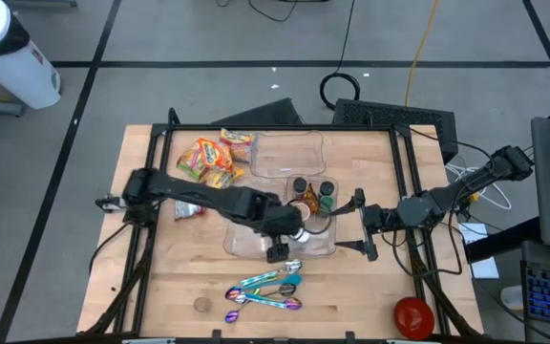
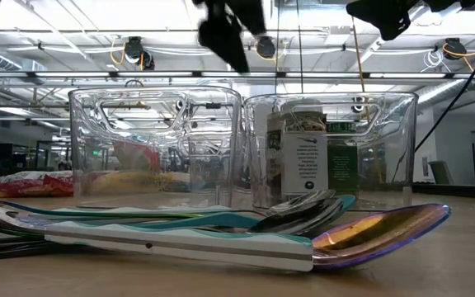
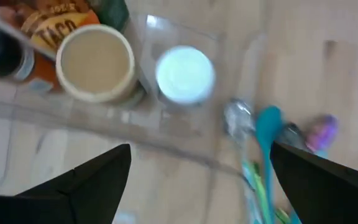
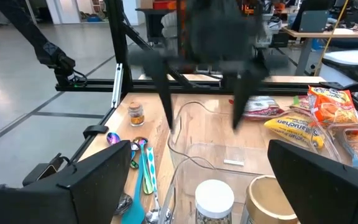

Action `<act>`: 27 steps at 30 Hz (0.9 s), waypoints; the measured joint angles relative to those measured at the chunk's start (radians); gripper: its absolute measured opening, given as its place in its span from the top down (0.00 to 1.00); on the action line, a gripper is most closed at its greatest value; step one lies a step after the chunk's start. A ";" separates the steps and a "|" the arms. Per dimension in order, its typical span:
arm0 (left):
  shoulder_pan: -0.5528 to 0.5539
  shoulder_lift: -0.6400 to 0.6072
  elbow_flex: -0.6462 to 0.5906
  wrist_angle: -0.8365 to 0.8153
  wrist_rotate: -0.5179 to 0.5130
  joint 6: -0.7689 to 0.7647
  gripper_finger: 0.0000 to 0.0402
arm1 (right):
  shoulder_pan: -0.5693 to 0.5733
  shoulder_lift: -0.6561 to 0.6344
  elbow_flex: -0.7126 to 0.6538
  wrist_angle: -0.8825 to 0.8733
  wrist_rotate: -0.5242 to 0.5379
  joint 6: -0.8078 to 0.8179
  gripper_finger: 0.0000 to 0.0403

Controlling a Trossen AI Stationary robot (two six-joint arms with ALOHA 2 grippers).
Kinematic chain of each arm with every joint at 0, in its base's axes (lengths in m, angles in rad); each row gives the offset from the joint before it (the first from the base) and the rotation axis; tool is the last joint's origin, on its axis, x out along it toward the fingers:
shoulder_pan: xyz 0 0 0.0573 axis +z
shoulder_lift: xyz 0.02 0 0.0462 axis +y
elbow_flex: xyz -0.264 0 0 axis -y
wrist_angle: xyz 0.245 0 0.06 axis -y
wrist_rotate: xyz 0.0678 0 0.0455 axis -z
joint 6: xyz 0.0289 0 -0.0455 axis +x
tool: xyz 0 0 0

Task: Pick & Place Food Item
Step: Put the brown seasoning bottle into the bottom right transparent bin

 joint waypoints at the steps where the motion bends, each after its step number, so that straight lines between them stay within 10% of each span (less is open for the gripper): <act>1: -0.017 -0.025 0.000 -0.023 -0.006 -0.015 0.02 | 0.000 0.000 0.000 0.000 0.000 0.000 0.07; 12: -0.368 -0.163 -0.004 -0.376 -0.090 -0.515 0.02 | 0.000 0.000 0.000 -0.005 -0.001 0.000 0.07; 27: -0.629 0.057 -0.004 -0.399 0.000 -0.890 0.02 | 0.000 0.000 0.000 0.003 -0.002 0.026 0.07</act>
